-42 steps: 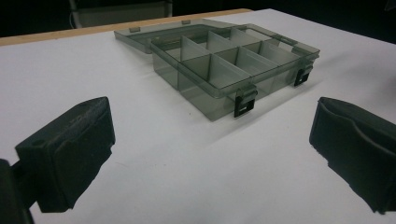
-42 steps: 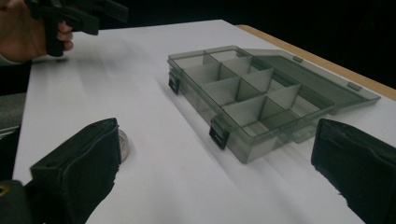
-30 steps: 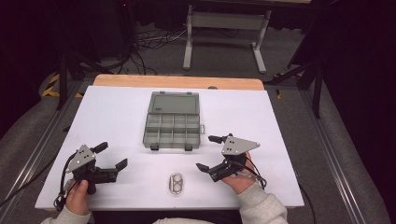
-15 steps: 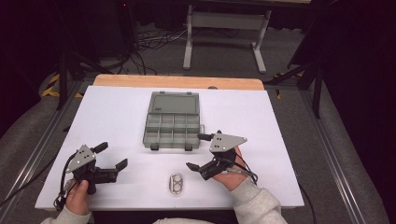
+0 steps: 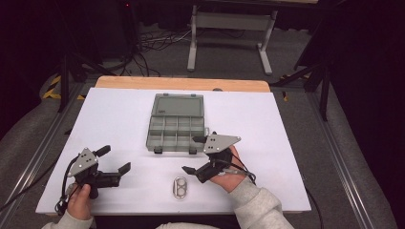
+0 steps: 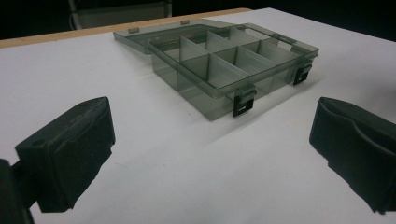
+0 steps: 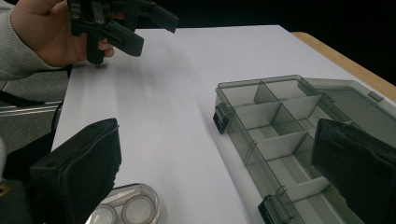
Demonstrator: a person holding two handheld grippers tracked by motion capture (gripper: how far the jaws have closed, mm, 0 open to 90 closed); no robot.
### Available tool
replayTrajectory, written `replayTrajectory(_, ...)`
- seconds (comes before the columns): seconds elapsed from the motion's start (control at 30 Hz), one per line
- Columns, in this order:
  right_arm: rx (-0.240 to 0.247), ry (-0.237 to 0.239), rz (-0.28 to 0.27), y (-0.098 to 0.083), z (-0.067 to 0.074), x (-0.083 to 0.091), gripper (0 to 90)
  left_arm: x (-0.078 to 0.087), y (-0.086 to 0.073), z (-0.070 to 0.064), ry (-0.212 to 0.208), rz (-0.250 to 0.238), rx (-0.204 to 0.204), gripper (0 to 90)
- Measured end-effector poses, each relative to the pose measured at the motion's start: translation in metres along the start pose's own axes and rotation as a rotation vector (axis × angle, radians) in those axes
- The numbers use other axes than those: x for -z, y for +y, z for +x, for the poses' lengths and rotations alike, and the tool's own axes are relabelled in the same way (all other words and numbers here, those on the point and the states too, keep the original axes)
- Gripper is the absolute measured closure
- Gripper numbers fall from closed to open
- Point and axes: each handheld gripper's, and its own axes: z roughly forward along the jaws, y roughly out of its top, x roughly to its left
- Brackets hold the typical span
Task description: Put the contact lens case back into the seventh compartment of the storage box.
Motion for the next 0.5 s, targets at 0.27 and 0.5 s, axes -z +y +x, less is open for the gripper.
replayTrajectory(0.27, 0.016, 0.025, 0.021, 0.007, 0.000, -0.011, 2.5, 0.000, 0.000, 0.000, -0.002, 0.003, 0.000, 0.8)
replayTrajectory(0.5, 0.031, 0.052, 0.041, 0.012, 0.002, -0.020, 2.6, 0.000, 0.000, 0.000, -0.002, 0.004, 0.000, 0.8)
